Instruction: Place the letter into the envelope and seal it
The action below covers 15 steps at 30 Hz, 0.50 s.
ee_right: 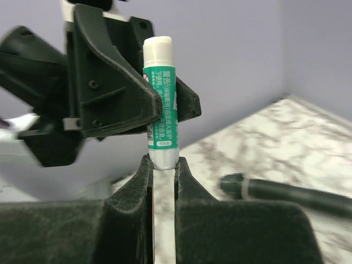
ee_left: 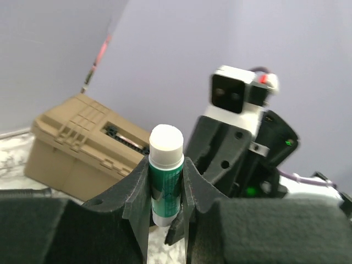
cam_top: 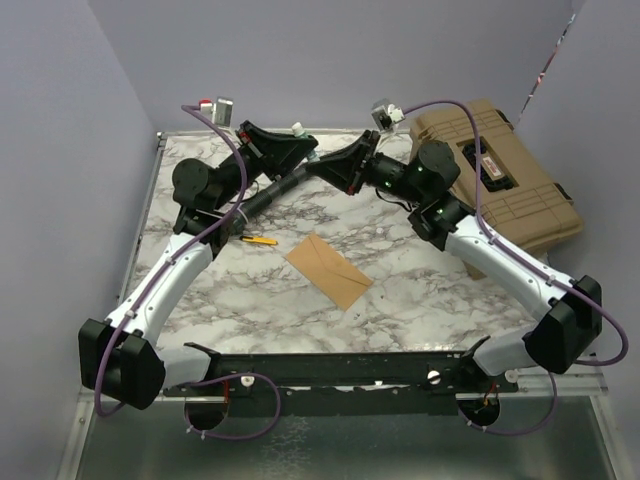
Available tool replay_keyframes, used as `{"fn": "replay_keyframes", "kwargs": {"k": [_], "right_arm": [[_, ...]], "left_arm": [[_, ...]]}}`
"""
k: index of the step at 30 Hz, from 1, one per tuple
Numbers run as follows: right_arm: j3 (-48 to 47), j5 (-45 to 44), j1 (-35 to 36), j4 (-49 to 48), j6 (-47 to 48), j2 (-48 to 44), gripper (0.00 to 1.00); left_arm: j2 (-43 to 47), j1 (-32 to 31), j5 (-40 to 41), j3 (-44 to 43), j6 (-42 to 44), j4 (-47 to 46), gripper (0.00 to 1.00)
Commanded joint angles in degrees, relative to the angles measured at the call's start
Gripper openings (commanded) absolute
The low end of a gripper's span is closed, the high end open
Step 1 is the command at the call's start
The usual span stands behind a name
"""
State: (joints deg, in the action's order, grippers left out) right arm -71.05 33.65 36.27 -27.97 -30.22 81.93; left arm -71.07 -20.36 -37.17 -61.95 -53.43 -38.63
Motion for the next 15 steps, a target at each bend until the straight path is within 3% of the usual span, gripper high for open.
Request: {"fn": "replay_keyframes", "kwargs": {"k": [1,8,12,15], "right_arm": [[-5.63,-27.25,2.56,16.75,25.72,0.96,0.01],[-11.28,-57.77,8.72,21.47,42.18,7.67,0.01],[-11.97,-65.53,9.59,22.82,42.48,11.33,0.01],[-12.66,-66.28,9.69,24.75,41.35,12.41,0.01]], "left_arm": [[1.95,-1.87,3.03,3.66,-0.76,0.09,0.00],[3.11,-2.27,17.28,5.90,-1.21,10.61,0.00],[1.59,-2.23,28.36,0.97,-0.74,24.79,0.00],[-0.26,-2.15,31.19,-2.98,-0.90,33.22,0.00]]}}
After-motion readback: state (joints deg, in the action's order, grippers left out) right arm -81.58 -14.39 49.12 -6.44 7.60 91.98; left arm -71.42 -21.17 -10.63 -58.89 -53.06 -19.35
